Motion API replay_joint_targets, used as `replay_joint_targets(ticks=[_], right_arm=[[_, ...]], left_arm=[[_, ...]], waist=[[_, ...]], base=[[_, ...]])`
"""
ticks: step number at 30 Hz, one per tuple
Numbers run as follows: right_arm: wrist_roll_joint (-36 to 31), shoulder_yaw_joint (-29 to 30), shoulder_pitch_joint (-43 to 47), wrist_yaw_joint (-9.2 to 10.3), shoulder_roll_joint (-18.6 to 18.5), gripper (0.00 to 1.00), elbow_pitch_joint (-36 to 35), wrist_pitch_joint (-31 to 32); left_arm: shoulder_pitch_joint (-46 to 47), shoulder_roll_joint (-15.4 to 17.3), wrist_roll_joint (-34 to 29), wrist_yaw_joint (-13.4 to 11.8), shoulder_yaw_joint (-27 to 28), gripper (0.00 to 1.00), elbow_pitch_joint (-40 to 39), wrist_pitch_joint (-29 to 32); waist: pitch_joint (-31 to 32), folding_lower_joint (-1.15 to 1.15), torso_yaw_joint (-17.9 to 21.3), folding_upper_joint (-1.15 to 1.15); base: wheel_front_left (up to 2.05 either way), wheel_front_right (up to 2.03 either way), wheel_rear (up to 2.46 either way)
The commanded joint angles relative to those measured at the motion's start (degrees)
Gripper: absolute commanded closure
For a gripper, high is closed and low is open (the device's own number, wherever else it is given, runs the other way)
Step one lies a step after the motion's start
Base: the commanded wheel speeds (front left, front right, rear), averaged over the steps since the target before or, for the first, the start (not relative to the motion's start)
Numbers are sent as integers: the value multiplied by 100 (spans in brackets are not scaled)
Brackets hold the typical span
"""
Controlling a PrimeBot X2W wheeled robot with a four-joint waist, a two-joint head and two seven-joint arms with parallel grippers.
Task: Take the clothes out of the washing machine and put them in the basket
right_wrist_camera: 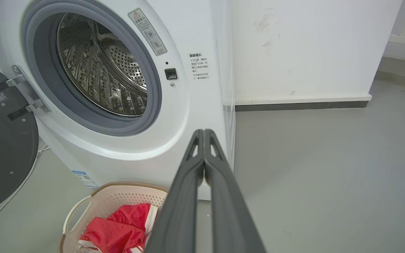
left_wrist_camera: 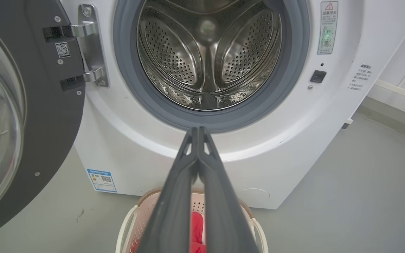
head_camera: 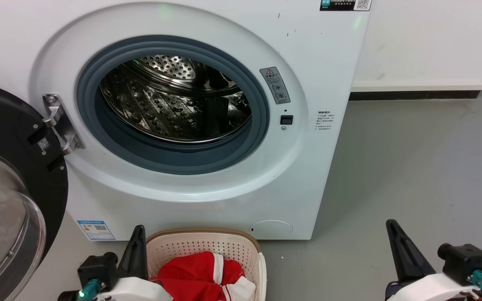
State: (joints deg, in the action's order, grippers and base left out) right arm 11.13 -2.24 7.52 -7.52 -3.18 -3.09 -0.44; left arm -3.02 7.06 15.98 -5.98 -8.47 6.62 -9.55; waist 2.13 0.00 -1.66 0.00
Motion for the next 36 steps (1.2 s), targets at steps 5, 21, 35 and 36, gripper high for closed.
replay_joint_targets(ticks=[5,21,35,36], right_arm=[[759,28,-226,0,-68,100,84,10],[2756,102,-541,1,-153,100,494,71],[4108,191,-748,1,-182,100,775,140],[4187,197,-756,2,-183,100,789,144]], left_arm=[[219,3,664,127,145,100,-5,120],[421,-81,2469,443,463,100,189,473],[557,-141,3712,659,688,100,314,726],[564,-145,3783,671,701,100,320,739]], waist=[[-10,0,7,0],[-47,0,34,0],[-79,0,57,0],[-80,0,58,0]], base=[[0,0,0],[0,0,0],[0,0,0],[0,0,0]])
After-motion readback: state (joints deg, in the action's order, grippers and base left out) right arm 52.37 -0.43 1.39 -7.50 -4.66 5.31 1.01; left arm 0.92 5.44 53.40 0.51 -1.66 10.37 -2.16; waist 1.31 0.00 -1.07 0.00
